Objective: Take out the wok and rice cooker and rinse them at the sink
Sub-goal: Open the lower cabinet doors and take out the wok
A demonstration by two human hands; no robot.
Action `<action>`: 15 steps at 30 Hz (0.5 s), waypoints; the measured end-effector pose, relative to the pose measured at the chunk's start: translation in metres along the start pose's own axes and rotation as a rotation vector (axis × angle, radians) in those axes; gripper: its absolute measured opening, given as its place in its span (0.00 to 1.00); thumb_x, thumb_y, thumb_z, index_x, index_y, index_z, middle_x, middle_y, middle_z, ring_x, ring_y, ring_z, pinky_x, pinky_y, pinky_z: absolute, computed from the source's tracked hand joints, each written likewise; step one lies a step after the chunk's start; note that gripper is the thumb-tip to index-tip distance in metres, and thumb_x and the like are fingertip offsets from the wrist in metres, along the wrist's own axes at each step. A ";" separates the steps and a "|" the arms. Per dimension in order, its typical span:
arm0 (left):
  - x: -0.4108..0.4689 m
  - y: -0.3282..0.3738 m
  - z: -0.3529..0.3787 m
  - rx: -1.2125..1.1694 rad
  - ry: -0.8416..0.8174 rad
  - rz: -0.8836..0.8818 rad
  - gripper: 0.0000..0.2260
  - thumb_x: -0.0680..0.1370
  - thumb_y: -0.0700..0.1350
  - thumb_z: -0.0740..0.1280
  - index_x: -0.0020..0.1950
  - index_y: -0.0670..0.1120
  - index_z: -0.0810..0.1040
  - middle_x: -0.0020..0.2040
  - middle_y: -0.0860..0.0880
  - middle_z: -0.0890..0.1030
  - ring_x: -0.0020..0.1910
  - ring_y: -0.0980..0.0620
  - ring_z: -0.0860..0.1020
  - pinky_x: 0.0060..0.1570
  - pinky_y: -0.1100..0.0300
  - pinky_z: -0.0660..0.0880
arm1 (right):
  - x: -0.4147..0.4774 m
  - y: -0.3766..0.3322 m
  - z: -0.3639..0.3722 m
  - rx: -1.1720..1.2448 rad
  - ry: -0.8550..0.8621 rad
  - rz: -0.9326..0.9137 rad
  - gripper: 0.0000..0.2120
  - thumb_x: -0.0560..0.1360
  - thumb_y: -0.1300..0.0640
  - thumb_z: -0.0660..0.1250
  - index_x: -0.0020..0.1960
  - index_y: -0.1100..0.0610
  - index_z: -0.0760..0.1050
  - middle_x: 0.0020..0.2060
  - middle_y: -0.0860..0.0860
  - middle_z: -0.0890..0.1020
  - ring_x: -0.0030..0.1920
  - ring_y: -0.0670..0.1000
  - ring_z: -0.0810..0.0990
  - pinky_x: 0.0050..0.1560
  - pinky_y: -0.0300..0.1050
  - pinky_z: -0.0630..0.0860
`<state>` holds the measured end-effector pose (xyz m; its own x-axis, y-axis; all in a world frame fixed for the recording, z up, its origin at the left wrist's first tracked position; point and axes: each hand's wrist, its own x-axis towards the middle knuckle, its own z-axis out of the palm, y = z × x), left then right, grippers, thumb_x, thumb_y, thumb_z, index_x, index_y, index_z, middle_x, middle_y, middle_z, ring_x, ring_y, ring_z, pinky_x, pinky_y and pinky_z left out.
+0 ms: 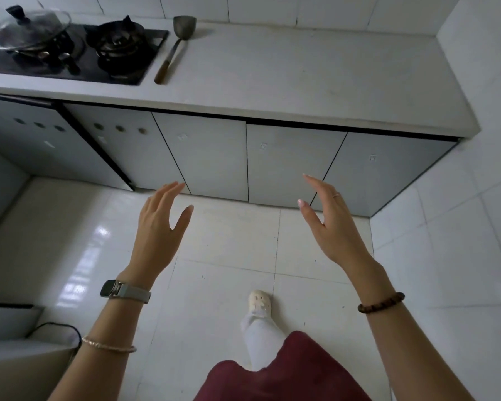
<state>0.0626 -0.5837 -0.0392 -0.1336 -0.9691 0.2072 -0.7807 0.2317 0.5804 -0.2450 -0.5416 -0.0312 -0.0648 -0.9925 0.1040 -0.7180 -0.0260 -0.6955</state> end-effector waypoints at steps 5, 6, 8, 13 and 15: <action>0.063 -0.006 0.006 0.037 -0.002 0.002 0.20 0.80 0.49 0.63 0.72 0.47 0.69 0.71 0.47 0.71 0.72 0.46 0.66 0.71 0.44 0.62 | 0.062 0.011 0.004 0.035 -0.014 0.024 0.23 0.81 0.45 0.55 0.74 0.46 0.59 0.71 0.41 0.65 0.71 0.42 0.61 0.70 0.42 0.60; 0.074 -0.007 0.008 0.042 0.003 0.004 0.20 0.80 0.48 0.63 0.72 0.47 0.69 0.71 0.46 0.71 0.72 0.46 0.66 0.71 0.44 0.62 | 0.073 0.014 0.007 0.043 -0.022 0.030 0.23 0.81 0.44 0.55 0.74 0.46 0.59 0.71 0.41 0.65 0.71 0.41 0.61 0.71 0.43 0.60; 0.095 -0.010 0.013 0.043 0.005 0.003 0.20 0.80 0.47 0.63 0.72 0.46 0.70 0.71 0.45 0.71 0.71 0.44 0.66 0.71 0.42 0.63 | 0.092 0.019 0.011 0.050 -0.040 0.045 0.23 0.81 0.44 0.55 0.74 0.46 0.59 0.71 0.41 0.65 0.71 0.42 0.61 0.71 0.44 0.61; 0.145 -0.020 0.027 0.039 -0.036 0.026 0.21 0.80 0.48 0.62 0.72 0.45 0.69 0.71 0.45 0.70 0.72 0.44 0.65 0.71 0.42 0.62 | 0.136 0.029 0.022 0.072 -0.056 0.094 0.23 0.81 0.43 0.54 0.74 0.45 0.59 0.71 0.41 0.65 0.71 0.42 0.62 0.70 0.44 0.62; 0.169 -0.028 0.035 0.039 -0.061 0.044 0.21 0.80 0.49 0.62 0.72 0.46 0.69 0.72 0.45 0.70 0.73 0.45 0.65 0.72 0.43 0.61 | 0.157 0.032 0.029 0.081 -0.054 0.111 0.22 0.81 0.43 0.55 0.74 0.45 0.60 0.70 0.41 0.65 0.71 0.42 0.63 0.69 0.43 0.63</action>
<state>0.0403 -0.7571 -0.0473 -0.2044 -0.9617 0.1826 -0.7960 0.2719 0.5408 -0.2585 -0.7018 -0.0576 -0.1019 -0.9947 -0.0139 -0.6499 0.0771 -0.7561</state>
